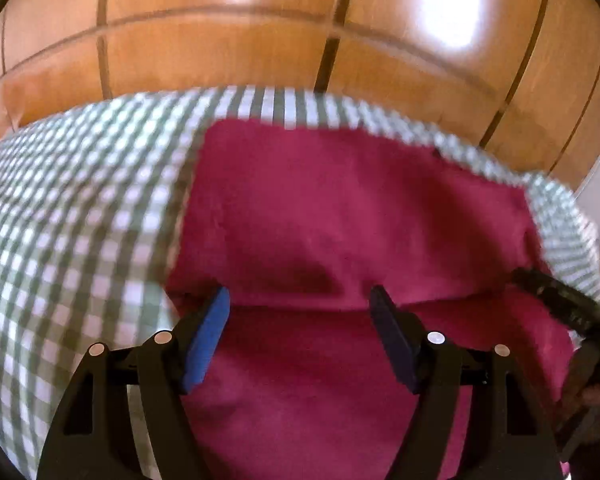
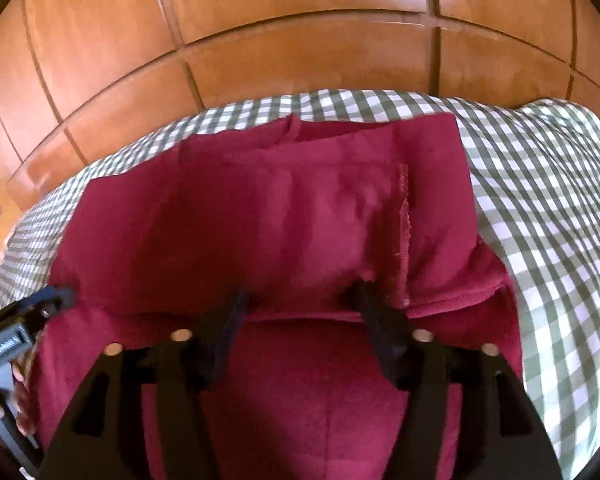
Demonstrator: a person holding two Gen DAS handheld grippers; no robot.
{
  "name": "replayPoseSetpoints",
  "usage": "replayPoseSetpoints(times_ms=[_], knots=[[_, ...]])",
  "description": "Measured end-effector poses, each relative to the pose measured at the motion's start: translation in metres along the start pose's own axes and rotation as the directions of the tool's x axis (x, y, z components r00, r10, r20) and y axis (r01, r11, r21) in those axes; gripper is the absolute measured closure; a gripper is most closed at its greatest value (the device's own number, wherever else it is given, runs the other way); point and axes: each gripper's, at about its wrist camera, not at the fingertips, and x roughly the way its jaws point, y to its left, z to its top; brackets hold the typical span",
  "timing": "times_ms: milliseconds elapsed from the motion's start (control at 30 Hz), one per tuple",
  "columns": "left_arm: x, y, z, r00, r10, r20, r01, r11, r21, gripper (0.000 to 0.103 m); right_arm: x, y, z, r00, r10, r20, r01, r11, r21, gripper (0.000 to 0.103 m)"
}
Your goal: Fold small clothes
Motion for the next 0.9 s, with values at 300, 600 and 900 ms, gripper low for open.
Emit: replayPoseSetpoints(times_ms=[300,600,900], knots=[[0.028,0.014,0.078,0.997,0.014,0.071,-0.008,0.996,-0.085,0.032,0.025,0.008,0.048,1.000,0.005,0.017,-0.006,1.000,0.013,0.027],[0.092,0.033,0.071,0.986,0.162,-0.045,-0.165,0.983,-0.080,0.042,0.069,-0.014,0.036,0.998,-0.068,0.001,0.068,0.998,0.010,0.024],[0.017,0.006,0.029,0.991,0.129,0.022,-0.128,0.991,-0.044,0.039,0.029,0.007,0.026,0.998,-0.065,0.023,0.065,0.998,0.001,0.015]])
